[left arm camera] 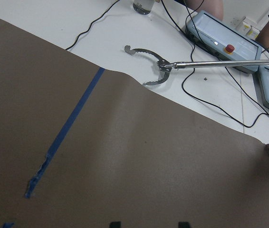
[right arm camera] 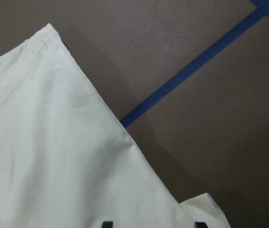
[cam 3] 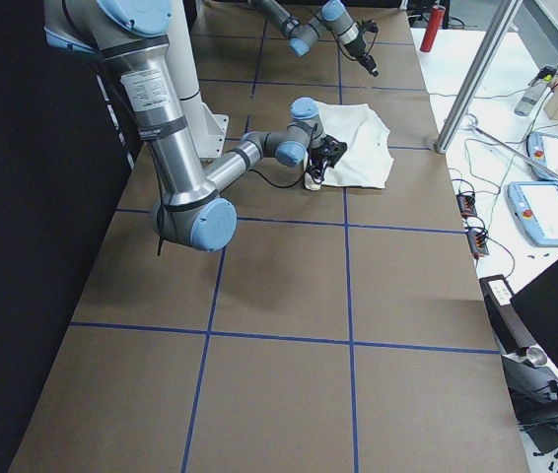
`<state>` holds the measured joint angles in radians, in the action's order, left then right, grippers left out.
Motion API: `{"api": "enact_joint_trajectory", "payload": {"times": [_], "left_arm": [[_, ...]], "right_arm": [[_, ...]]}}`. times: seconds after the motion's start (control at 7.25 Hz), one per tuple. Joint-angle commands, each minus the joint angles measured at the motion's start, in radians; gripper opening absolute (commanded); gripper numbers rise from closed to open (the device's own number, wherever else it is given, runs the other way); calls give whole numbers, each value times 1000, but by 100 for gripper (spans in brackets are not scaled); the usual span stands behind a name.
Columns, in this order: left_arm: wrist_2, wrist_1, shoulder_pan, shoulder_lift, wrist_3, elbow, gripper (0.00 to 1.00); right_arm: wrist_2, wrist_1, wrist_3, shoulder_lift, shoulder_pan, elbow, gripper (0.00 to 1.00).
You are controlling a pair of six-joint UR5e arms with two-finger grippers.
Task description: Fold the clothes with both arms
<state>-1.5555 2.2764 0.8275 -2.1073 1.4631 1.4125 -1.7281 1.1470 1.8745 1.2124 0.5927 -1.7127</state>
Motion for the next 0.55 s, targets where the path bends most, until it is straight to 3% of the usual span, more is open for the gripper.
{"api": "enact_joint_trajectory", "payload": {"times": [0.0, 0.28, 0.41], "left_arm": [[2, 0, -2, 0, 0, -7, 51], [3, 2, -4, 0, -3, -9, 51], [3, 2, -2, 0, -4, -10, 51]], "right_arm": [[24, 0, 21, 68, -45, -42, 65], [27, 0, 22, 65, -50, -36, 58], [30, 0, 22, 62, -51, -32, 37]]}}
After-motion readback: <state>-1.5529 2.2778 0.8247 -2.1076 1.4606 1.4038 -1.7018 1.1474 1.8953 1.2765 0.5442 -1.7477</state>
